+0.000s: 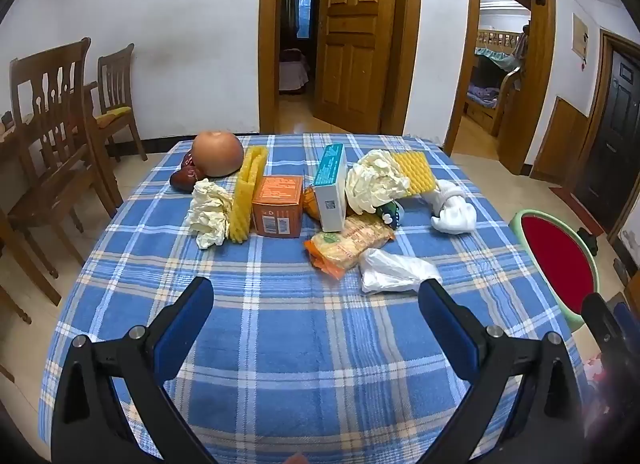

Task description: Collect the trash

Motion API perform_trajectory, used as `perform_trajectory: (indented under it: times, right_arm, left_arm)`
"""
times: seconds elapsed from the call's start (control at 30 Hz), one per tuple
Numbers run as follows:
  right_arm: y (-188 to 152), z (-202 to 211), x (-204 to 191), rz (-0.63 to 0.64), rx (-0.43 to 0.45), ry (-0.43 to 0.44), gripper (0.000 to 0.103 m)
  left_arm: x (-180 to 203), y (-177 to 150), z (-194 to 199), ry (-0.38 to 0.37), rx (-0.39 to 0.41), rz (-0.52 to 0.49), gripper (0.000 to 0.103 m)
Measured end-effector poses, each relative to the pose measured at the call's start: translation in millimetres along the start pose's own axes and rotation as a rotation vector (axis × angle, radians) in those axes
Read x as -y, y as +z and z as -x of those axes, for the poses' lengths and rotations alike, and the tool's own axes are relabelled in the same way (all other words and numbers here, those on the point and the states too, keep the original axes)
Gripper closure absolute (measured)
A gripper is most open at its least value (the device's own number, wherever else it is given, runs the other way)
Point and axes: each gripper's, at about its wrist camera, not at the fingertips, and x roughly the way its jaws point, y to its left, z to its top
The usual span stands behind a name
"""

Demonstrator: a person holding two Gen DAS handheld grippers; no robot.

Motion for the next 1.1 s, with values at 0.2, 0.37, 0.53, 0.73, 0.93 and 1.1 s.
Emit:
perform_trajectory:
  times: [0.2,0.37,0.53,0.73,0.93,1.1]
  right_arm:
    - [0.2,-0.2,-1.4,0.014,-0.008,-0.006,0.0]
    - [-0.2,0.8,-1.0,0.014,-0.002,-0.012,0.0]
    - [1.3,0.9,-0.4,0.014,-0.002,-0.012,0.0]
    - [2.5,1.0,0.1,0.014,-0.001,-0.012,0.0]
    - [2.6,1.2,-0.2,0.015,-0.001,-0.012,0.0]
    - [2.6,1.5,-0.3,0.016,-0.001,-0.011,0.0]
  left_arm:
    - [1.5,0.1,-0.6,0.0,-0.001,-0.007,0.002]
    - [1.3,-0.7,-0.7,-0.002,0.005,-0.003,0.002]
    - [-4.3,1.1,-1.3,0.0,0.003,-0.005,0.002]
    - [-4.1,0.8,0.4,0.0,0.005,-0.004,0.002]
    - [-4.8,0.7,1.8,-0.001,0.009,-0.004,0.002]
    - [-4.2,1.3,3.2,0.0,0.007,-0.003,0.002]
